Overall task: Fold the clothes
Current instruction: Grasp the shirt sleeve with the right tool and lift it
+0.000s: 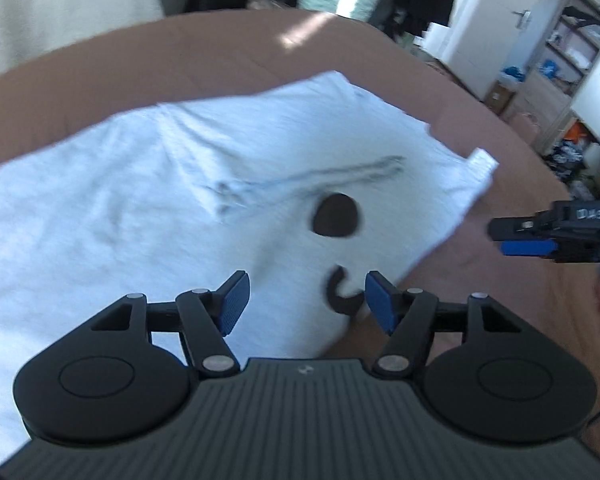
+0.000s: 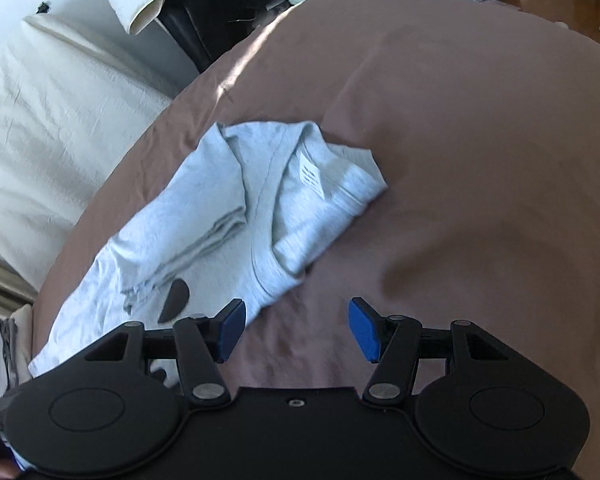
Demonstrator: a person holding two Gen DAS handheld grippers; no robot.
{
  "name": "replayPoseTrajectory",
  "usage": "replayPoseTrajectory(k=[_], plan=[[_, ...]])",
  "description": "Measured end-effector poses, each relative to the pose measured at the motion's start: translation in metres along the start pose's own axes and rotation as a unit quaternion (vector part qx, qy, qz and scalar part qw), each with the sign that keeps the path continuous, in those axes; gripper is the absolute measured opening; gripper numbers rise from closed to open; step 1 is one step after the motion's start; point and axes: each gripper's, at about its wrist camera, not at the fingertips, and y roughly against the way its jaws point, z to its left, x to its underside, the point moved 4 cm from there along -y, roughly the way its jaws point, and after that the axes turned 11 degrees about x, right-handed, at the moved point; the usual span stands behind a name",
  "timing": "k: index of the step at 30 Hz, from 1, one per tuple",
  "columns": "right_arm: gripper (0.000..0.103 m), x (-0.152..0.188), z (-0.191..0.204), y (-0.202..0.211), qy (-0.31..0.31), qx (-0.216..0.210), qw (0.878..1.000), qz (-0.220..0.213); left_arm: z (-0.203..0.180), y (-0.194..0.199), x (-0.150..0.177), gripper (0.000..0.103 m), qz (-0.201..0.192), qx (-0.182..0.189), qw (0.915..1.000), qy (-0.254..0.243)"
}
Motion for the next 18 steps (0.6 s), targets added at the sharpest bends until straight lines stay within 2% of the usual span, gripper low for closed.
replayPoseTrajectory(k=[3, 6, 9, 13, 14, 16, 18], plan=[[0.063, 0.007, 0.001, -0.003, 0.003, -0.022, 1.000, 0.007, -0.003, -0.003, 0.005, 0.063, 0.004, 0.033, 0.9994, -0.011], [0.063, 0.013, 0.008, -0.009, -0.006, -0.078, 0.997, 0.018, -0.007, 0.000, 0.007, 0.062, 0.014, 0.057, 0.9973, -0.043], [0.063, 0.018, 0.020, -0.015, -0.012, -0.126, 0.991, 0.039, -0.010, 0.002, 0.010, 0.062, 0.020, 0.056, 0.9947, -0.084], [0.063, 0.020, 0.024, -0.027, -0.028, -0.117, 0.992, 0.039, -0.007, -0.002, 0.014, 0.063, 0.028, 0.032, 0.9927, -0.113], [0.063, 0.019, 0.023, -0.031, -0.038, -0.115, 0.992, 0.036, -0.004, -0.003, 0.015, 0.063, 0.028, 0.036, 0.9926, -0.113], [0.063, 0.018, 0.017, -0.040, -0.069, -0.117, 0.990, 0.030, 0.000, -0.003, 0.018, 0.063, 0.016, 0.074, 0.9914, -0.107], [0.063, 0.018, 0.013, -0.050, -0.107, -0.134, 0.985, 0.030, 0.005, -0.003, 0.020, 0.064, 0.006, 0.095, 0.9906, -0.098]])
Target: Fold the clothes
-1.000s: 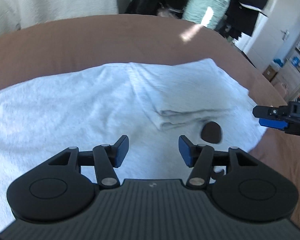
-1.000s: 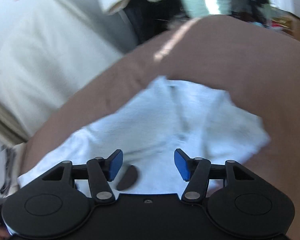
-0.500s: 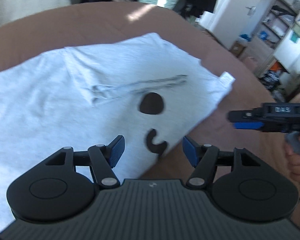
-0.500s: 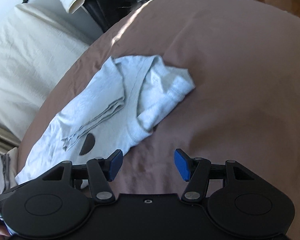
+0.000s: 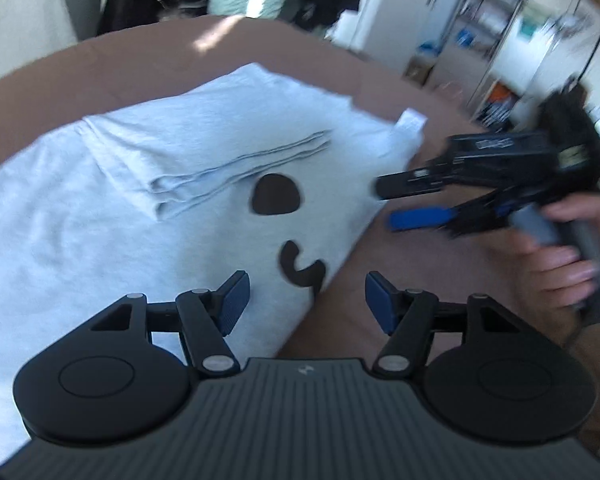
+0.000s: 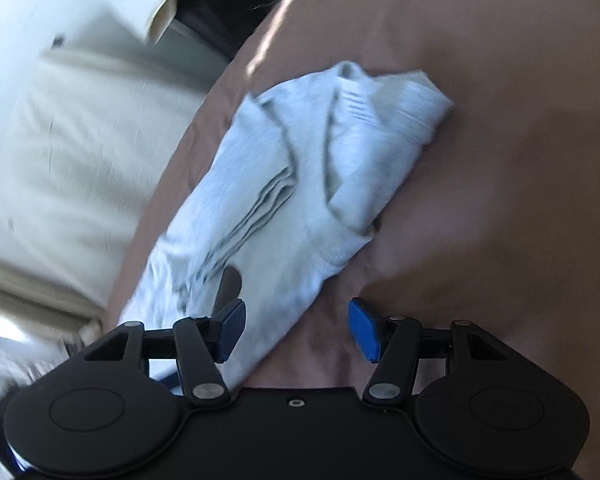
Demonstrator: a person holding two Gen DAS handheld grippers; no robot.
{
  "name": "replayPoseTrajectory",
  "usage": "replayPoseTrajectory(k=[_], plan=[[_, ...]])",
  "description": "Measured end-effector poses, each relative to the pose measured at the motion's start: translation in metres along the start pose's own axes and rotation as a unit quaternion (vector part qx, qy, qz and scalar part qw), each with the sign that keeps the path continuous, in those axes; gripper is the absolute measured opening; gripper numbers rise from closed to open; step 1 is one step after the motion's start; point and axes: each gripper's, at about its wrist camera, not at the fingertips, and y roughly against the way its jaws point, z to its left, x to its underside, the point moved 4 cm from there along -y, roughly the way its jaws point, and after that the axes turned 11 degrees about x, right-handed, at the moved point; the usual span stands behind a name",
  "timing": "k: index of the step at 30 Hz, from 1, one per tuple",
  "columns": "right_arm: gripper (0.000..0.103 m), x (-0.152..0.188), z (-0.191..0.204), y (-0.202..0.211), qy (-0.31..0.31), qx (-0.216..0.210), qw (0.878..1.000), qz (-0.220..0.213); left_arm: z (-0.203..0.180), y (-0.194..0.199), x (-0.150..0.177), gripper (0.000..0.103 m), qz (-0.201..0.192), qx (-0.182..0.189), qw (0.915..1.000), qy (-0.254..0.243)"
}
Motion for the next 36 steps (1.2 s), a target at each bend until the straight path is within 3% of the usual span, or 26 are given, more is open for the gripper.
replayPoseTrajectory(k=[3, 13, 14, 15, 16, 18, 22, 25, 28, 33, 36], plan=[[0.063, -0.006, -0.001, -0.011, -0.034, -0.021, 0.999, -0.015, 0.005, -0.003, 0.001, 0.064, -0.004, -0.013, 0.9999, 0.000], [0.064, -0.059, 0.029, -0.052, -0.047, 0.025, 0.996, -0.068, 0.015, -0.015, -0.003, 0.064, -0.021, -0.011, 0.9997, -0.007], [0.057, -0.062, 0.034, -0.055, -0.036, 0.030, 0.996, -0.075, 0.018, -0.016, -0.003, 0.063, -0.024, -0.009, 0.9997, 0.000], [0.042, -0.064, 0.039, -0.057, -0.016, 0.036, 0.995, -0.086, 0.022, -0.016, -0.004, 0.063, -0.028, -0.007, 0.9995, 0.012], [0.018, -0.065, 0.047, -0.056, 0.010, 0.043, 0.994, -0.098, 0.026, -0.015, -0.006, 0.063, -0.032, -0.002, 0.9991, 0.027], [0.017, -0.061, 0.068, -0.048, 0.073, 0.056, 0.988, -0.124, 0.034, -0.010, -0.009, 0.063, -0.039, 0.008, 0.9974, 0.060], [0.016, -0.054, 0.114, -0.031, 0.195, 0.076, 0.962, -0.174, 0.054, 0.015, -0.019, 0.063, -0.046, -0.004, 0.9941, 0.098], [0.016, -0.043, 0.165, -0.014, 0.276, 0.059, 0.937, -0.204, 0.075, 0.056, -0.029, 0.062, -0.075, -0.064, 0.9893, 0.108], [0.016, -0.018, 0.219, 0.000, 0.362, 0.033, 0.906, -0.217, 0.100, 0.105, -0.037, 0.061, -0.121, -0.123, 0.9745, 0.143], [0.015, 0.065, 0.307, -0.001, 0.494, 0.009, 0.850, -0.184, 0.121, 0.184, -0.024, 0.061, -0.160, -0.167, 0.9562, 0.180], [0.015, 0.114, 0.344, -0.019, 0.537, -0.038, 0.834, -0.125, 0.129, 0.232, 0.008, 0.060, -0.167, -0.200, 0.9401, 0.220]])
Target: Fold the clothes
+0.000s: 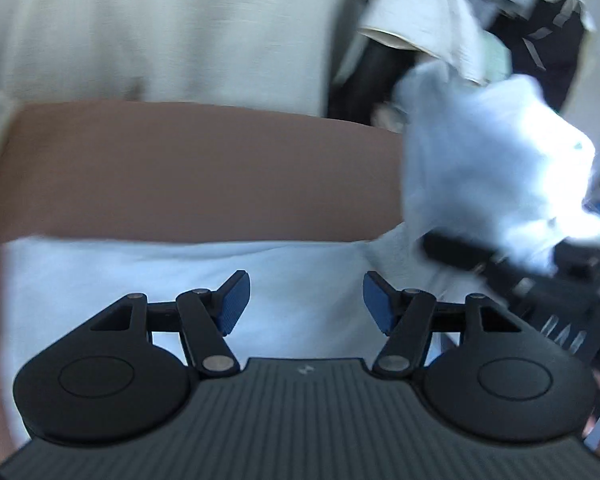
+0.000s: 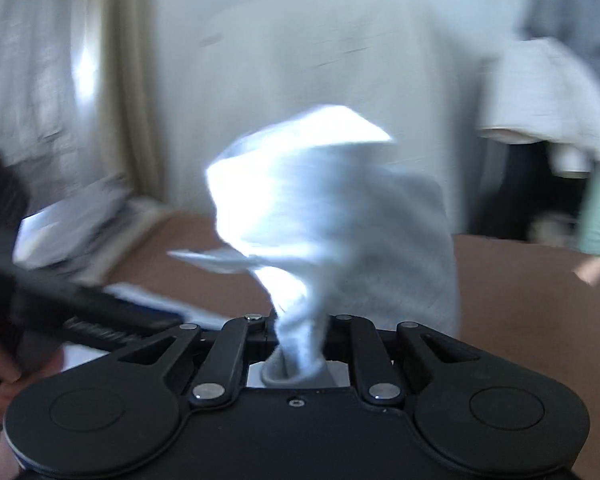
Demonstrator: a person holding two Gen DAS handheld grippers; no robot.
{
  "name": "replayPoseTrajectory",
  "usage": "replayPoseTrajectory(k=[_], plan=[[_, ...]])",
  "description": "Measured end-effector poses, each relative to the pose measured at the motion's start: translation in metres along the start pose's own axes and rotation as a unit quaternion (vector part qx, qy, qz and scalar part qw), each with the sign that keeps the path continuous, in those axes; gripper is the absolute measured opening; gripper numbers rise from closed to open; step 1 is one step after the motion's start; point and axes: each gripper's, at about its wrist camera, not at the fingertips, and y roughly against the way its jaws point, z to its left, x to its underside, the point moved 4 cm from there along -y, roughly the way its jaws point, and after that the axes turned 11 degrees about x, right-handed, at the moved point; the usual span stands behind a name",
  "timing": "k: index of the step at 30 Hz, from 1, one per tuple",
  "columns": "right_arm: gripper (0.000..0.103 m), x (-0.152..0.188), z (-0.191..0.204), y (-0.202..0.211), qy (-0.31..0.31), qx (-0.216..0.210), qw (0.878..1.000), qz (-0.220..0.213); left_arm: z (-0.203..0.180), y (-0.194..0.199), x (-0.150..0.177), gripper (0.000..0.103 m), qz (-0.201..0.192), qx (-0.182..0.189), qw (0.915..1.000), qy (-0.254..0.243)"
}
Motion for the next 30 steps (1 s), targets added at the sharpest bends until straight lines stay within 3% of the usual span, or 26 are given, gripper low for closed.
replayPoseTrajectory(k=[3, 6, 10, 12, 16, 20, 26, 28, 30], plan=[[0.014, 0.002, 0.060, -0.025, 0.038, -0.069, 0.996, 0.033, 0.051, 0.037, 0.019, 0.059, -0.012, -0.038, 0.9976, 0.058], [0.014, 0.021, 0.106, -0.051, 0.083, -0.095, 0.990, 0.069, 0.113, 0.056, 0.051, 0.059, -0.049, -0.022, 0.9856, 0.160], [0.014, 0.061, 0.125, -0.082, 0.111, -0.081, 0.984, 0.109, 0.162, 0.048, 0.080, 0.059, 0.016, -0.005, 0.9636, 0.267], [0.014, 0.073, 0.122, -0.080, 0.117, -0.075, 0.985, 0.099, 0.162, 0.050, 0.074, 0.060, 0.005, 0.031, 0.9597, 0.279], [0.014, 0.078, 0.116, -0.063, 0.131, -0.074, 0.987, 0.063, 0.150, 0.049, 0.054, 0.062, -0.019, 0.073, 0.9643, 0.254], [0.014, 0.067, 0.117, -0.050, 0.123, -0.084, 0.988, 0.038, 0.153, 0.037, 0.057, 0.062, 0.000, 0.069, 0.9630, 0.260], [0.014, 0.071, 0.122, -0.054, 0.113, -0.077, 0.989, 0.053, 0.167, 0.066, 0.072, 0.062, -0.007, 0.026, 0.9677, 0.251], [0.014, 0.073, 0.123, -0.057, 0.111, -0.076, 0.989, 0.058, 0.173, 0.077, 0.071, 0.062, -0.028, 0.032, 0.9630, 0.266], [0.014, 0.073, 0.122, -0.061, 0.092, -0.081, 0.990, 0.068, 0.178, 0.075, 0.078, 0.062, -0.025, 0.065, 0.9459, 0.317]])
